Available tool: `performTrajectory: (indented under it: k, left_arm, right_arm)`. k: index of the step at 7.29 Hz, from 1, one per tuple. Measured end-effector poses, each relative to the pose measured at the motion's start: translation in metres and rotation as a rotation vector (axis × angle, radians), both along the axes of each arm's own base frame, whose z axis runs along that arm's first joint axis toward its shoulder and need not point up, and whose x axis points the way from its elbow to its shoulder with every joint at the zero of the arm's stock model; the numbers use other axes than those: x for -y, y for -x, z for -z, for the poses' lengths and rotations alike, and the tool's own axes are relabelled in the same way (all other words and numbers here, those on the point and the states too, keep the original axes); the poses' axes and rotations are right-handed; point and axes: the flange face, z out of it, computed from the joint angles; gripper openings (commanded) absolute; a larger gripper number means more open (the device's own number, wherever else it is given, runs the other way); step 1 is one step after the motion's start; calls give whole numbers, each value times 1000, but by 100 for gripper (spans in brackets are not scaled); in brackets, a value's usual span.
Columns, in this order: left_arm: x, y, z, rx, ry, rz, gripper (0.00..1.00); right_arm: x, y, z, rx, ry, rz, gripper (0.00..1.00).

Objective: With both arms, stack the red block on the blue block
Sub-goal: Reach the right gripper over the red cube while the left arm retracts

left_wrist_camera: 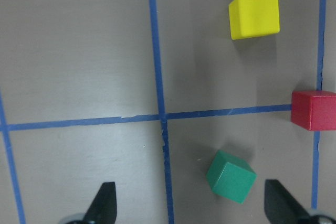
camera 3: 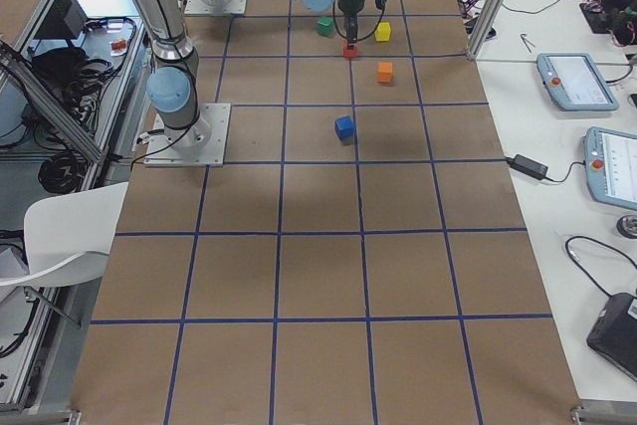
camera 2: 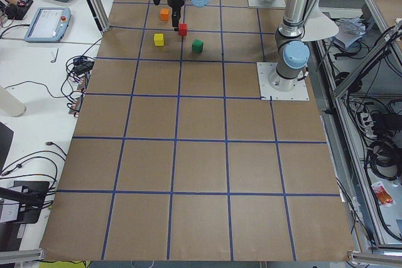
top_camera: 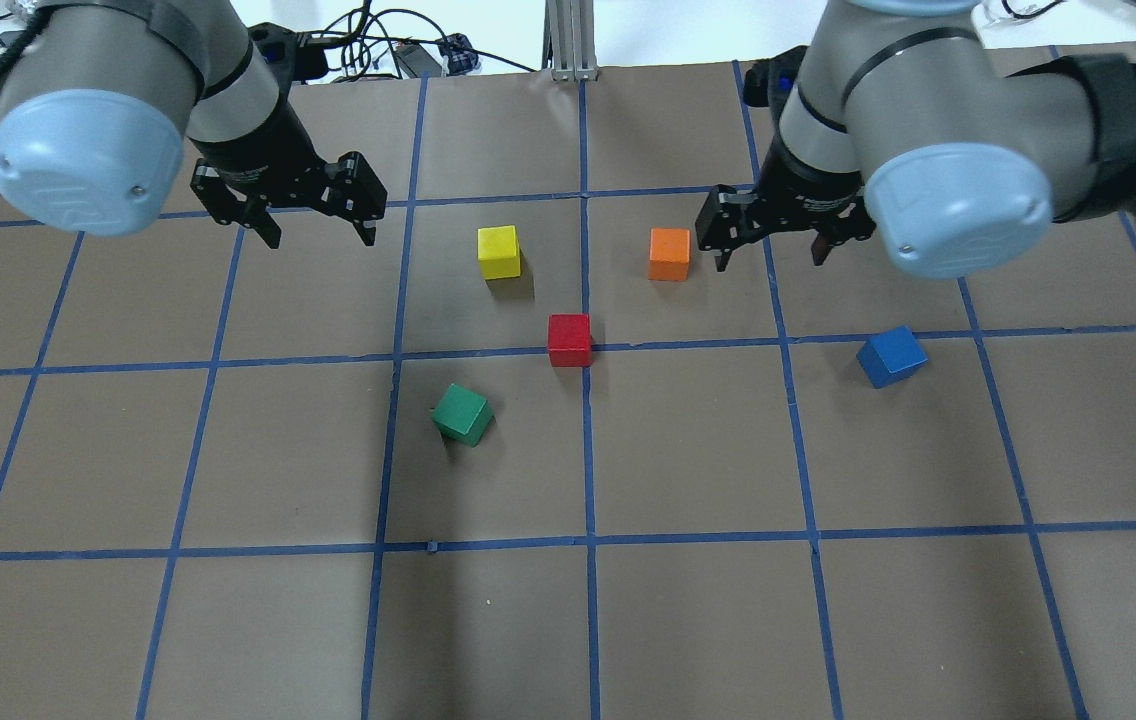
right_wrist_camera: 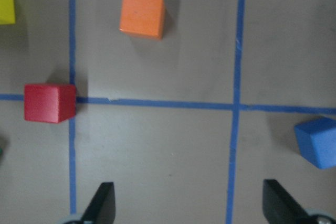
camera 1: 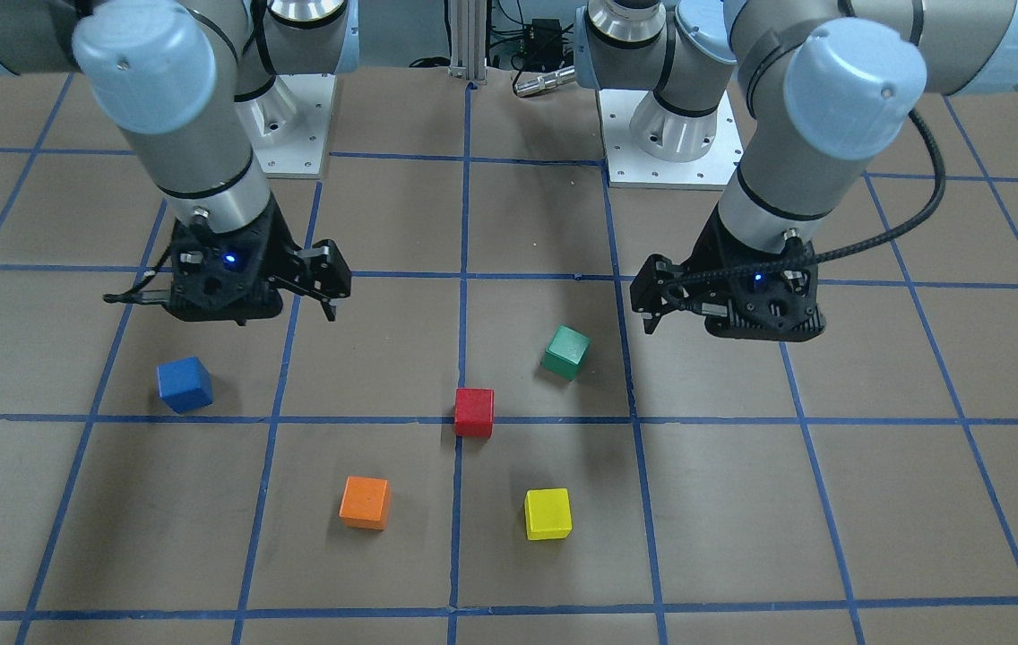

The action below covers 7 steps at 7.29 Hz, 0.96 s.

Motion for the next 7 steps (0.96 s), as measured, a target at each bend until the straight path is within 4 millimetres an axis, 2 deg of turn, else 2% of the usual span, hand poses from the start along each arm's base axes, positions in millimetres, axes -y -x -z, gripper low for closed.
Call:
performTrajectory:
  k: [2, 3, 4, 5, 7]
  left_arm:
    - [-5, -2, -41, 9, -13, -2, 100]
    - [-6, -2, -54, 15, -17, -1, 100]
    - [-7, -2, -60, 24, -18, 1, 100]
    - [-7, -2, -61, 30, -20, 1, 100]
    - [-9, -2, -62, 34, -22, 1, 100]
  right_arm:
    - [12, -75, 36, 19, 13, 9, 100]
    - [13, -107, 51, 21, 1, 14, 100]
    - [16, -129, 68, 23, -1, 7, 100]
    - [21, -142, 87, 28, 9, 0, 100]
    - [30, -152, 122, 24, -1, -6, 100]
